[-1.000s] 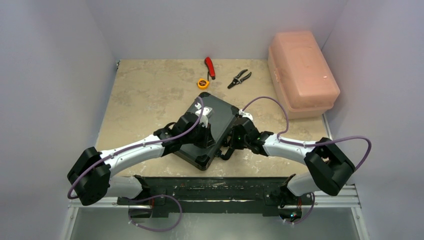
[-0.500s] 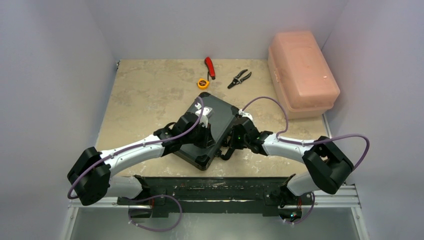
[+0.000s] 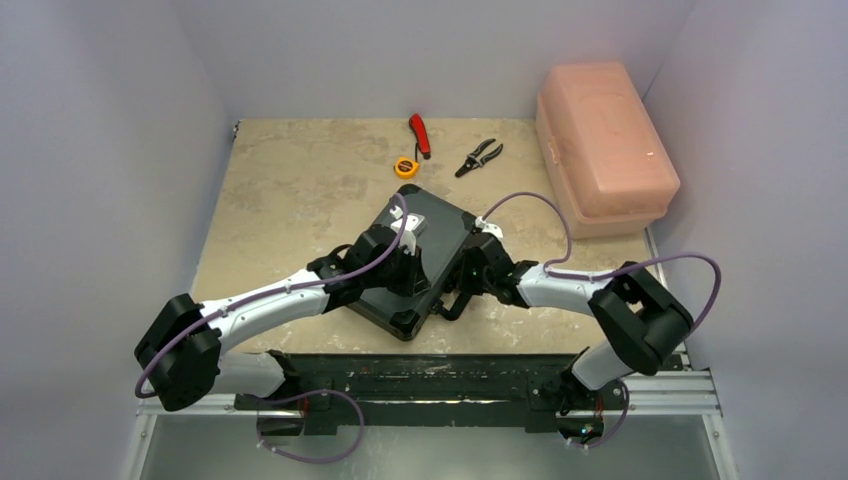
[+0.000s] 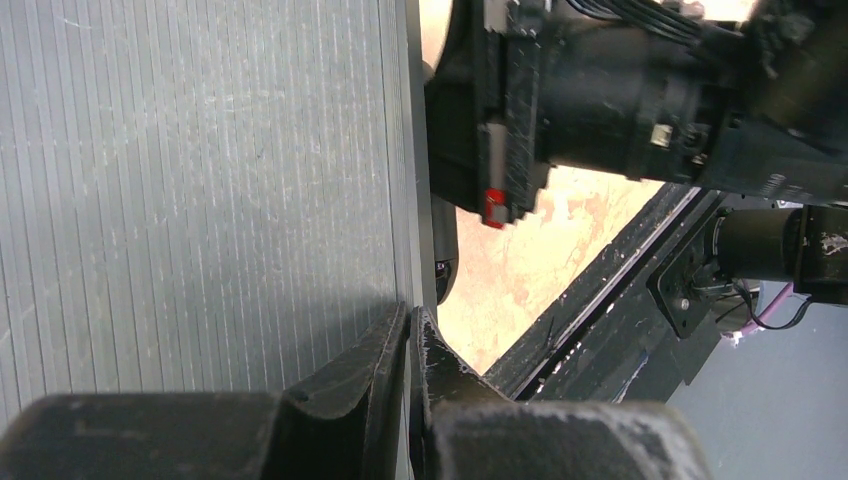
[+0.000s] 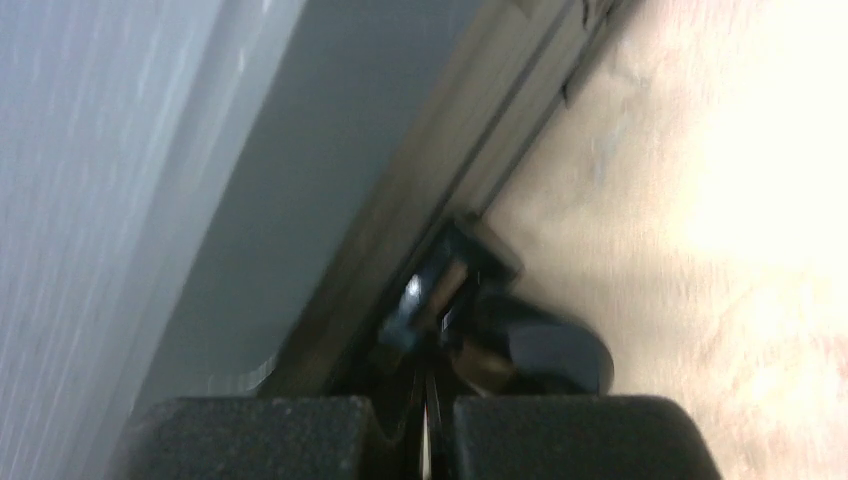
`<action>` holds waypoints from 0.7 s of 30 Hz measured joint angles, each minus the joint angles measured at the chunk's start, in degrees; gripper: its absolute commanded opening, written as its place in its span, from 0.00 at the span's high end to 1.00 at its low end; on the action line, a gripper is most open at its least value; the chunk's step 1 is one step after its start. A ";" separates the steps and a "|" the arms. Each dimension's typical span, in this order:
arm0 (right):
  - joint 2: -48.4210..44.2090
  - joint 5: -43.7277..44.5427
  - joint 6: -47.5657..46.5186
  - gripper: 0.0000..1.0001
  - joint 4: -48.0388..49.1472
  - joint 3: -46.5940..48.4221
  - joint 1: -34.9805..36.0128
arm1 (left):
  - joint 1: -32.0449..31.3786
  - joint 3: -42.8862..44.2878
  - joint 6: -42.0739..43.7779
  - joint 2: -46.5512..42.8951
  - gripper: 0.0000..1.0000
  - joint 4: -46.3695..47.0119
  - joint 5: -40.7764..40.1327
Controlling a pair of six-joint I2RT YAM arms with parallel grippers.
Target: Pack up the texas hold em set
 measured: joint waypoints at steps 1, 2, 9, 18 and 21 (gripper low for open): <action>1.09 0.28 0.04 1.00 1.51 0.04 -0.24 | -0.02 0.04 0.00 0.00 0.94 -0.04 0.00; 2.05 0.46 0.07 1.00 2.78 0.17 -0.48 | -0.02 0.04 0.00 0.00 0.94 -0.04 0.00; 1.62 1.31 0.04 1.00 2.78 0.13 -0.48 | -0.24 0.20 0.00 -0.68 0.94 -0.57 -0.66; -4.35 2.89 0.28 1.00 -4.81 0.13 0.48 | -0.94 1.66 0.04 -2.32 0.90 -6.54 -1.79; -6.93 3.72 0.42 1.00 -7.56 0.13 0.48 | -1.07 2.58 0.13 -3.23 0.85 -9.77 -2.67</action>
